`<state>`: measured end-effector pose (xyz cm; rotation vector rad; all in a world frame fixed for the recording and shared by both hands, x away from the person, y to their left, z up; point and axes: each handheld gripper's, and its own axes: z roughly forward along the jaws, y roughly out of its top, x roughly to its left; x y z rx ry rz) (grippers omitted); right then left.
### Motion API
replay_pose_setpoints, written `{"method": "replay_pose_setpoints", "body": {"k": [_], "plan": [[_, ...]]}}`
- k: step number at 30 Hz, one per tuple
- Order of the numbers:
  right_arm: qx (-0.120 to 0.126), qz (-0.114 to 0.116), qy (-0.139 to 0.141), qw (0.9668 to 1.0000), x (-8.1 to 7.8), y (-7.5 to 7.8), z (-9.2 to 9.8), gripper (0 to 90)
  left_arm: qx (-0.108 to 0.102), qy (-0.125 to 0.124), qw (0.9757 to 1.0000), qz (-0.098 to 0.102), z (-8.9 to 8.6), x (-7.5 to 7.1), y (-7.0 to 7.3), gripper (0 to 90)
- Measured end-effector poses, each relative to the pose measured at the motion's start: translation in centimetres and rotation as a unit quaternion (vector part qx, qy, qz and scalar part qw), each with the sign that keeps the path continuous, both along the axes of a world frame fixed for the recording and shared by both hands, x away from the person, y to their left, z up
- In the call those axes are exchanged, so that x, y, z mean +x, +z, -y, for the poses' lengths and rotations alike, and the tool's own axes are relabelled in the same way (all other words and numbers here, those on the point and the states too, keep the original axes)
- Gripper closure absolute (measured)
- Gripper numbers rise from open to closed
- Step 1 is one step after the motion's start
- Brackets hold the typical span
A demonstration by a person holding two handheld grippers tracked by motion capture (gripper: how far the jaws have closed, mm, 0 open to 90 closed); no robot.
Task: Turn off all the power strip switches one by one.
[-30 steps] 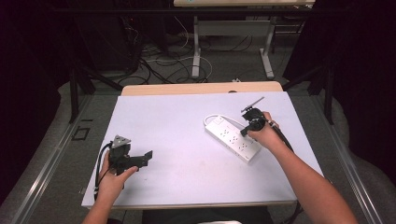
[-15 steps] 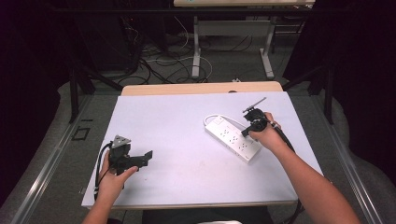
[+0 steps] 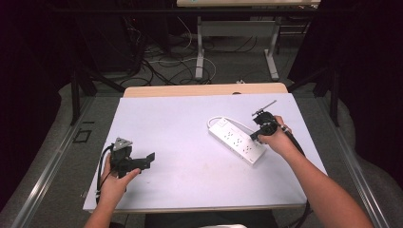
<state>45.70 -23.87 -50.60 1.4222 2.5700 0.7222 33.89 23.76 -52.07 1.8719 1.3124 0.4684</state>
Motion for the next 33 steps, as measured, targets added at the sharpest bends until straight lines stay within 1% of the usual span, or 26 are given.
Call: {"method": "replay_pose_setpoints", "body": {"k": [1, 4, 5, 6, 7, 8, 9, 10, 11, 12, 13, 16, 19, 20, 21, 22, 23, 24, 26, 27, 28, 29, 30, 31, 32, 33], "plan": [[-0.001, 0.004, 0.003, 1.0000, 0.0, 0.0, 0.2, 90.0, -0.004, 0.003, 1.0000, 0.002, 0.0, 0.0, 0.0, 0.4], [0.002, -0.003, 0.005, 1.0000, -0.3, 0.1, 0.4, 90.0, -0.005, 0.004, 1.0000, 0.003, -0.1, 0.0, 0.0, 0.3], [0.004, 0.004, 0.000, 1.0000, -0.3, 0.0, 0.4, 90.0, -0.006, 0.003, 1.0000, 0.001, -0.1, 0.0, 0.0, 0.3], [-0.003, -0.002, 0.001, 1.0000, -0.4, 0.1, 0.4, 90.0, -0.008, 0.004, 1.0000, 0.002, -0.1, 0.0, 0.0, 0.3], [-0.005, 0.000, 0.005, 1.0000, -0.4, 0.1, 0.5, 90.0, -0.008, 0.004, 1.0000, 0.002, -0.1, 0.0, 0.0, 0.3], [-0.009, -0.009, 0.003, 0.9999, -0.5, 0.2, 0.5, 90.0, -0.008, 0.004, 1.0000, 0.002, -0.2, 0.0, 0.0, 0.3], [-0.004, -0.001, 0.000, 1.0000, -0.5, 0.0, 0.5, 90.0, -0.008, 0.004, 1.0000, 0.002, -0.2, 0.0, 0.0, 0.3], [0.000, 0.001, 0.006, 1.0000, -0.5, 0.0, 0.5, 90.0, -0.008, 0.003, 1.0000, 0.003, -0.2, 0.0, 0.0, 0.3], [-0.007, 0.002, 0.013, 0.9999, -0.5, 0.1, 0.7, 90.0, -0.008, 0.003, 1.0000, 0.003, -0.2, 0.0, 0.0, 0.3], [-0.004, 0.001, 0.014, 0.9999, -0.6, 0.0, 0.6, 90.0, -0.008, 0.003, 1.0000, 0.004, -0.2, 0.0, 0.0, 0.3], [-0.011, 0.001, 0.013, 0.9999, -0.6, 0.1, 0.6, 90.0, -0.008, 0.003, 0.9999, 0.005, -0.2, 0.0, 0.0, 0.3], [-0.010, -0.002, 0.014, 0.9998, -0.8, 0.1, 0.6, 90.0, -0.009, 0.001, 0.9999, 0.006, -0.2, -0.1, 0.0, 0.3], [-0.007, 0.001, 0.014, 0.9999, -0.8, -0.2, 0.8, 90.0, -0.013, 0.000, 0.9999, 0.008, -0.2, -0.1, 0.0, 0.3], [-0.009, -0.005, 0.012, 0.9999, -0.9, -0.1, 0.8, 90.0, -0.012, 0.000, 0.9999, 0.009, -0.2, -0.1, 0.0, 0.3], [-0.006, 0.005, 0.007, 0.9999, -0.9, -0.3, 0.9, 90.0, -0.012, -0.002, 0.9999, 0.008, -0.2, -0.1, 0.1, 0.3], [-0.011, -0.003, 0.007, 0.9999, -0.9, -0.2, 1.0, 90.0, -0.012, -0.002, 0.9999, 0.009, -0.1, -0.2, 0.1, 0.3], [-0.014, -0.002, 0.006, 0.9999, -1.0, -0.2, 1.0, 90.0, -0.012, -0.003, 0.9999, 0.010, -0.1, -0.2, 0.1, 0.3], [-0.008, 0.000, 0.012, 0.9999, -1.0, -0.1, 1.1, 90.0, -0.011, -0.003, 0.9999, 0.010, -0.1, -0.2, 0.1, 0.3], [-0.006, -0.003, 0.009, 0.9999, -1.1, -0.1, 1.1, 90.0, -0.011, -0.003, 0.9999, 0.010, -0.1, -0.1, 0.1, 0.3], [0.015, 0.010, 0.001, 0.9998, -1.1, -0.5, 1.0, 90.0, -0.011, -0.003, 0.9999, 0.010, -0.1, -0.1, 0.1, 0.3], [-0.009, -0.006, 0.003, 0.9999, -1.2, -0.1, 1.1, 90.0, -0.010, -0.002, 0.9999, 0.010, -0.1, -0.1, 0.1, 0.3], [-0.009, -0.006, 0.003, 0.9999, -1.2, -0.1, 1.1, 90.0, -0.010, -0.002, 0.9999, 0.010, -0.1, -0.1, 0.1, 0.3], [0.000, -0.003, 0.003, 1.0000, -1.3, -0.2, 1.1, 90.0, -0.010, -0.002, 0.9999, 0.011, -0.1, -0.1, 0.0, 0.3], [0.001, 0.004, 0.012, 0.9999, -1.2, -0.2, 1.2, 90.0, -0.010, -0.002, 0.9999, 0.011, -0.1, -0.1, 0.0, 0.3], [0.001, -0.001, 0.010, 0.9999, -1.3, -0.2, 1.1, 90.0, -0.009, -0.003, 0.9999, 0.010, -0.1, -0.1, 0.0, 0.3], [-0.008, -0.003, 0.011, 0.9999, -1.3, -0.2, 1.1, 90.0, -0.009, -0.003, 0.9999, 0.010, -0.1, -0.1, 0.0, 0.3]]}}
